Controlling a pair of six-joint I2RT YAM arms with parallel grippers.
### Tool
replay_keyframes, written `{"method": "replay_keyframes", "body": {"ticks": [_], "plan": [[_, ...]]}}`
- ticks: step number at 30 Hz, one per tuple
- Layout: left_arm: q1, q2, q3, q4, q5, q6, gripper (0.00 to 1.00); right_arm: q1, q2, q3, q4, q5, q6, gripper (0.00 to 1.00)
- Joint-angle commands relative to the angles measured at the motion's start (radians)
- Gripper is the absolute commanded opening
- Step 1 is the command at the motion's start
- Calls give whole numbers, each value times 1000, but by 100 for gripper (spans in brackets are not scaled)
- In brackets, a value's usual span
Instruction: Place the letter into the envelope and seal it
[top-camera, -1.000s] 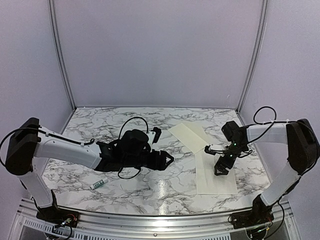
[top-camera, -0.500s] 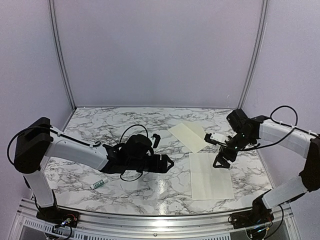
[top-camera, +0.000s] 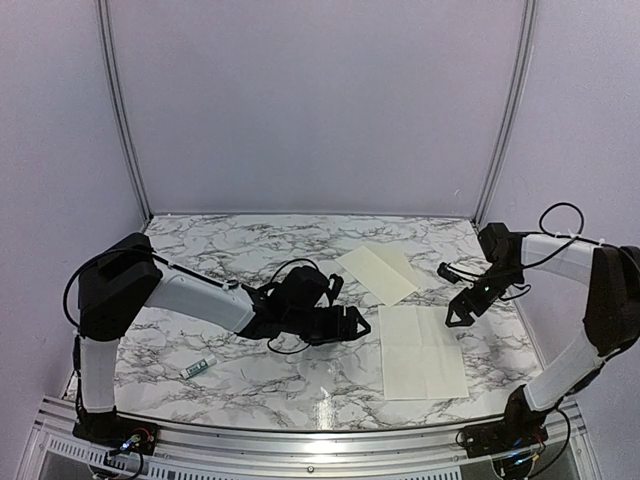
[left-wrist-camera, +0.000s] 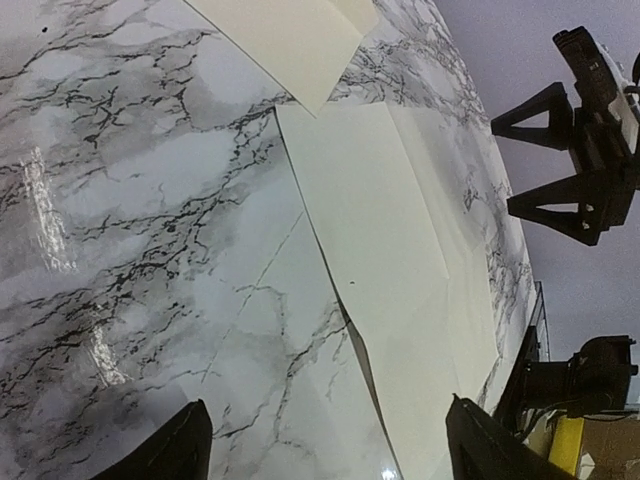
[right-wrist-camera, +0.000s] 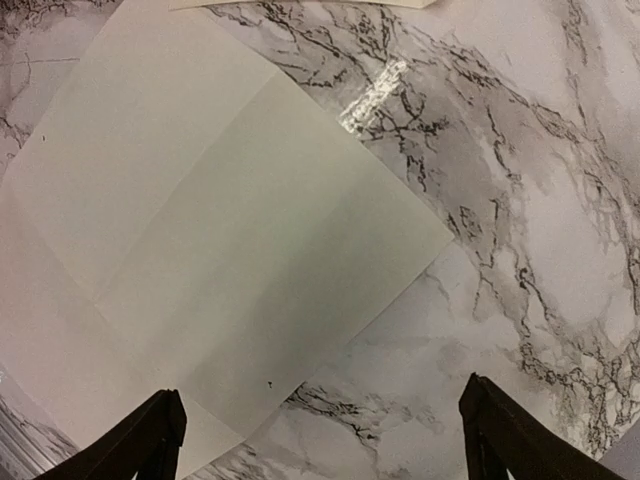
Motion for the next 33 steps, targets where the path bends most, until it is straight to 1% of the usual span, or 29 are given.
{"method": "replay_keyframes", "body": {"ticks": [1,3,8,14,20,33], "plan": [[7,54,50,15,70,-66,83,-1,-31,-18,-30,-46,-73,91],[7,72,69,18,86,-80,83,3,-62,-37,-38,-47,-124,92],[7,127,121,21,137,-136,80,71,-126,-128,-7,92,-211,95],[11,180,158,34,189,-218,80,141,-141,-235,83,161,-217,97],[12,214,163,45,243,-277,79,147,-111,-269,147,180,-194,97],[2,254,174,114,298,-313,77,152,-67,-305,217,165,-177,96]]}}
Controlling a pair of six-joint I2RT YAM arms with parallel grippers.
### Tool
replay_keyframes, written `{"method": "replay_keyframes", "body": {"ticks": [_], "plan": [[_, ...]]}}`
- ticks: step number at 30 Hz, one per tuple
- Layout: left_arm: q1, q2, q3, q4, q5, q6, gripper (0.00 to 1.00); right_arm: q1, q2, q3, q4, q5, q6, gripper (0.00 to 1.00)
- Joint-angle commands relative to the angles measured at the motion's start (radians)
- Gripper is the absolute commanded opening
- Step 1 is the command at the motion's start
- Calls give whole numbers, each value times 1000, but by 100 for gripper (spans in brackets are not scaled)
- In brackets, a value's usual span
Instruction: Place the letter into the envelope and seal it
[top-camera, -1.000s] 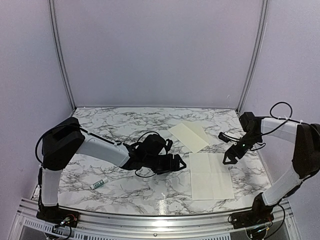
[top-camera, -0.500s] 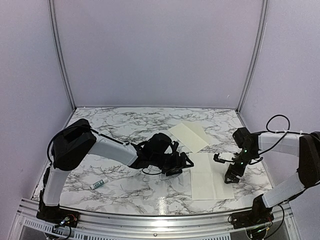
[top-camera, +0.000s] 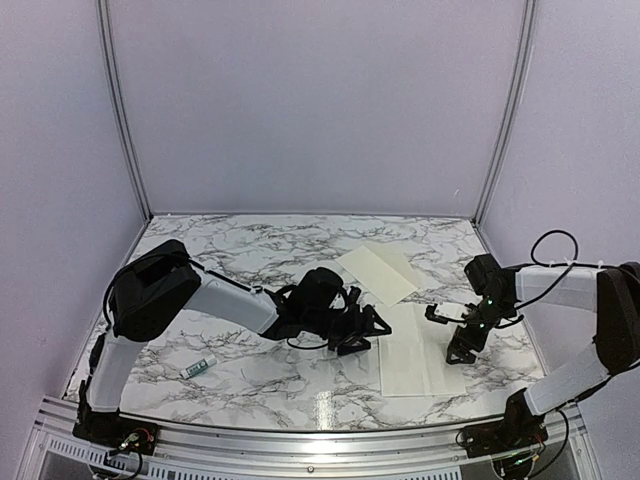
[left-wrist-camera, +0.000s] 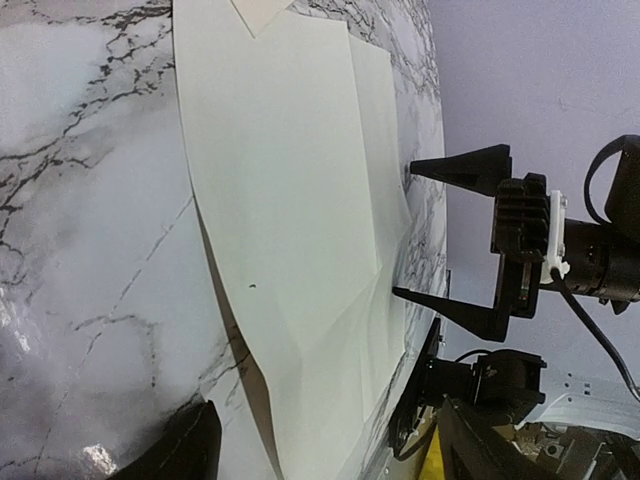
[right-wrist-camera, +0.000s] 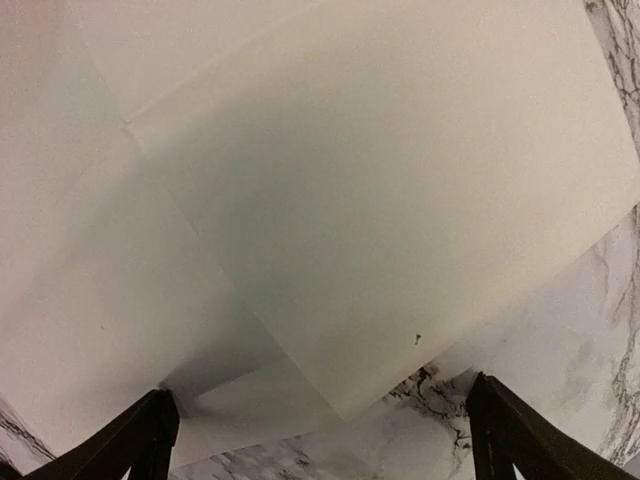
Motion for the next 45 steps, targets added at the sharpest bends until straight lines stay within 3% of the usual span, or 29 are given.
{"method": "replay_keyframes", "body": {"ticks": [1,21,35,45], "plan": [[-8,55,7,-1,33,-19,77,12,47,-33,93,28,16,96],[-17,112,31,197,100,-93,70,12,71,-27,97,-6,52,96],[-17,24,-98,357,48,-84,29,12,41,-34,90,-2,68,96],[-18,45,-97,430,60,-87,14,12,34,-36,92,-24,77,96]]}}
